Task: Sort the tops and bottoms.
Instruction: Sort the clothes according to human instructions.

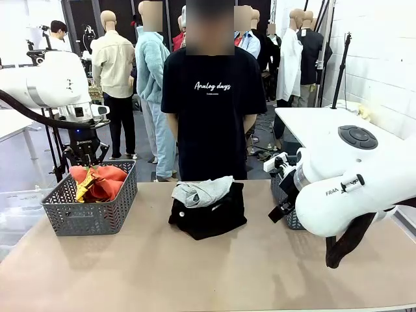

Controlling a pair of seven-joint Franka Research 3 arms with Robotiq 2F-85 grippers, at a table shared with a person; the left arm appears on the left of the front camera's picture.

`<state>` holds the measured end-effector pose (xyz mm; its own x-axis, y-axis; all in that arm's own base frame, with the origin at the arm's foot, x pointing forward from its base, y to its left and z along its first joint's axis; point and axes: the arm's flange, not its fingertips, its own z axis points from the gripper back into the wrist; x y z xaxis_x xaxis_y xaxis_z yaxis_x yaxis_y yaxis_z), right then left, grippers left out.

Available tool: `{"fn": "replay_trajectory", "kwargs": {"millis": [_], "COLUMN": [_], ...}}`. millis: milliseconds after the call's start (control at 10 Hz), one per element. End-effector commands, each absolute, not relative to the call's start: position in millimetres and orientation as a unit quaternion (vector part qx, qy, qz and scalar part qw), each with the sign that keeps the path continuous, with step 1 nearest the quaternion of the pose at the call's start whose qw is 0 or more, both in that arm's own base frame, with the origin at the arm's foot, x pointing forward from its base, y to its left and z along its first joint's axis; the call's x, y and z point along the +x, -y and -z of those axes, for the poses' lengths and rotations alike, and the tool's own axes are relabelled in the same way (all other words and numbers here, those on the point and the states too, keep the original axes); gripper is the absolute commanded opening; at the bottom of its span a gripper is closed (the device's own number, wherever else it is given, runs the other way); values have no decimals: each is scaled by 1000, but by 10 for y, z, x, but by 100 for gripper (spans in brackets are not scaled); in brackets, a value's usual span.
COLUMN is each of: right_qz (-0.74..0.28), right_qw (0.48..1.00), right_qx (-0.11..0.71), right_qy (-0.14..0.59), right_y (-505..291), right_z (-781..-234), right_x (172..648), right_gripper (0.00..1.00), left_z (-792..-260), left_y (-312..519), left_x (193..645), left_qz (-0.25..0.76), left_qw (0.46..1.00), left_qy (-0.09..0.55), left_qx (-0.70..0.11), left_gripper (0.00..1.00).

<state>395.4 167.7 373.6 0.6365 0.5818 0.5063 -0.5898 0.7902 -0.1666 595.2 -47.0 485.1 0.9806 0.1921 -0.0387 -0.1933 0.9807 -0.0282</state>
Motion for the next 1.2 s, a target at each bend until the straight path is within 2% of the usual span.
{"fn": "replay_trajectory", "kwargs": {"millis": [0,100,600,700,1100], "right_qz": [-323,-323,-323,-323,-323], "right_qw": [905,905,905,905,905], "right_qx": [8,8,8,8,8], "right_qy": [277,277,277,277,277], "right_y": [-1678,-1678,-1678,-1678,-1678], "right_z": [-3733,-3733,-3733,-3733,-3733], "right_x": [3951,3951,3951,3951,3951], "right_gripper": [100,100,100,100,100], "left_z": [-4814,-4804,-4942,-4989,-5416], "left_y": [411,391,278,274,435], "left_x": [5963,6012,6369,6373,6301], "left_qz": [-105,-107,-137,-143,-118], "left_qw": [994,994,989,988,987], "left_qy": [-10,-4,61,64,102], "left_qx": [1,0,7,4,47], "left_gripper": [0,0,96,100,100]}}
